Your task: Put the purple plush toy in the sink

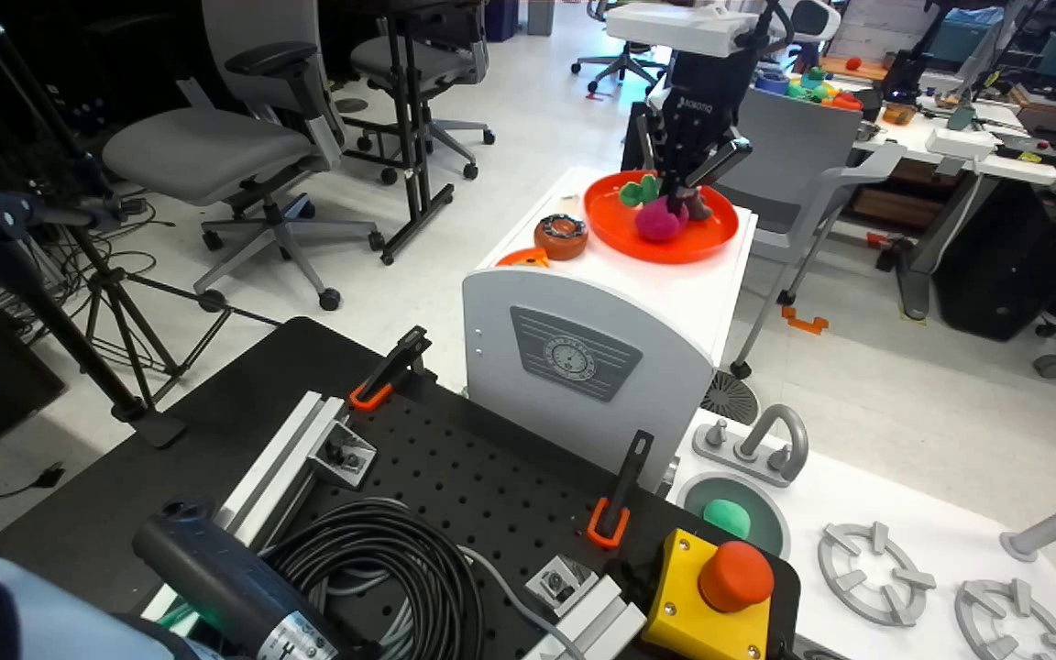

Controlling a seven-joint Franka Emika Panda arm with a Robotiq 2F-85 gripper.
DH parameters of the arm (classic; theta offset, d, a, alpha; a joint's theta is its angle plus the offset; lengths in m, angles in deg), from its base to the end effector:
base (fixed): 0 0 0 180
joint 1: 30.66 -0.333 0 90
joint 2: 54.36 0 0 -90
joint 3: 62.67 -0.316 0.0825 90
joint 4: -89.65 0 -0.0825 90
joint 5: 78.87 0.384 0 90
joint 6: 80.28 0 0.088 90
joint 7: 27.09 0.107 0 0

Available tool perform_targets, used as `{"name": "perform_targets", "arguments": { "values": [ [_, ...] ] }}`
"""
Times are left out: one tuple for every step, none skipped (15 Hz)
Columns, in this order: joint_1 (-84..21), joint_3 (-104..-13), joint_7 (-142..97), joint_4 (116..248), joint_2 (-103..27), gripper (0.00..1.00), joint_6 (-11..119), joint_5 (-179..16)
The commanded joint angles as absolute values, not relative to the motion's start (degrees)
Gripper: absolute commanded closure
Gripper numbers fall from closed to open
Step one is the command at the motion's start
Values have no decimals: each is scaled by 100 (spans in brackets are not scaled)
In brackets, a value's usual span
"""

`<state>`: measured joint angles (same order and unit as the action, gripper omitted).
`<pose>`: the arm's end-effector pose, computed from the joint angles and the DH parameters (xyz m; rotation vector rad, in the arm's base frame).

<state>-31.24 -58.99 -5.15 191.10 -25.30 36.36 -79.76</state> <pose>0.6302 -0.0322 0.2581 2.9696 -0.6393 -0.3519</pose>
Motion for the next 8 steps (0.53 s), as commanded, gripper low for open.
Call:
{"name": "perform_targets", "arguments": {
  "values": [
    [-3227,-5796,-408,18984,-2470,98,3573,-8078],
    [-3231,-5798,-417,18971,-2468,98,3567,-8087],
    [-3234,-5801,-432,18957,-2464,98,3557,-8094],
    [-3241,-5802,-439,18937,-2455,98,3548,-8107],
    [-3248,-5804,-448,18925,-2454,98,3545,-8121],
    [-3250,-5809,-473,18926,-2464,98,3556,-8129],
    [-3248,-5815,-495,18925,-2474,98,3561,-8126],
    [-3238,-5821,-522,18915,-2482,98,3561,-8112]
  ]
}}
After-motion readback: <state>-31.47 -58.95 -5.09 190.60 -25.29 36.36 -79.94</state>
